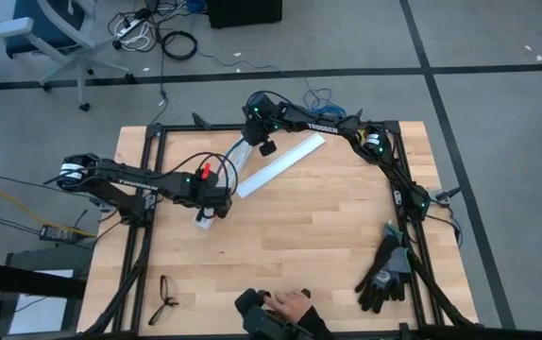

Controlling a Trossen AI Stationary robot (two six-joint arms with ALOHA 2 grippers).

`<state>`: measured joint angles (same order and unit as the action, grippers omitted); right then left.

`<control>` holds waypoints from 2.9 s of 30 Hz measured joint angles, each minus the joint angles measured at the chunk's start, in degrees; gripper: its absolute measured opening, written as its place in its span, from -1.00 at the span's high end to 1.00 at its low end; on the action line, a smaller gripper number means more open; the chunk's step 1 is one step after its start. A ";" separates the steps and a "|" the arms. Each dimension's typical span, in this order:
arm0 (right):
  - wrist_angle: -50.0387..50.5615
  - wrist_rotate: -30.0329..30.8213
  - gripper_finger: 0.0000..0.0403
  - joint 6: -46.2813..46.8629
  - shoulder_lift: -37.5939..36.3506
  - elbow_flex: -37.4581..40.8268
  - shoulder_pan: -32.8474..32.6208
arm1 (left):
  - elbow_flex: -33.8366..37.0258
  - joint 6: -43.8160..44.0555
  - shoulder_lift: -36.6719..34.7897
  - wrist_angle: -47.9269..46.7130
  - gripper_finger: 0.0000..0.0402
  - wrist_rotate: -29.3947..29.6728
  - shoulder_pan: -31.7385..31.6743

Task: Ziptie cables
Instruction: Put the ziptied cable wires into the white cable duct

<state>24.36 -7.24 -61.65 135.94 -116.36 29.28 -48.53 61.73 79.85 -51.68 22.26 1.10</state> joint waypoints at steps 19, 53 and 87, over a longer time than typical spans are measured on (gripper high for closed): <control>3.99 7.16 0.49 2.03 -0.28 0.00 2.35 | 0.00 0.05 0.00 3.07 0.88 -2.08 0.00; 6.31 5.51 0.49 6.53 -0.28 0.00 3.86 | 2.78 -2.51 0.02 3.46 0.41 -8.46 0.02; 43.04 -10.18 0.96 35.99 -11.63 10.56 8.62 | -2.45 -3.26 0.00 1.26 0.39 9.76 3.05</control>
<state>67.40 -17.43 -25.66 124.31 -105.80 37.90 -50.98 58.47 79.85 -50.42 32.02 4.15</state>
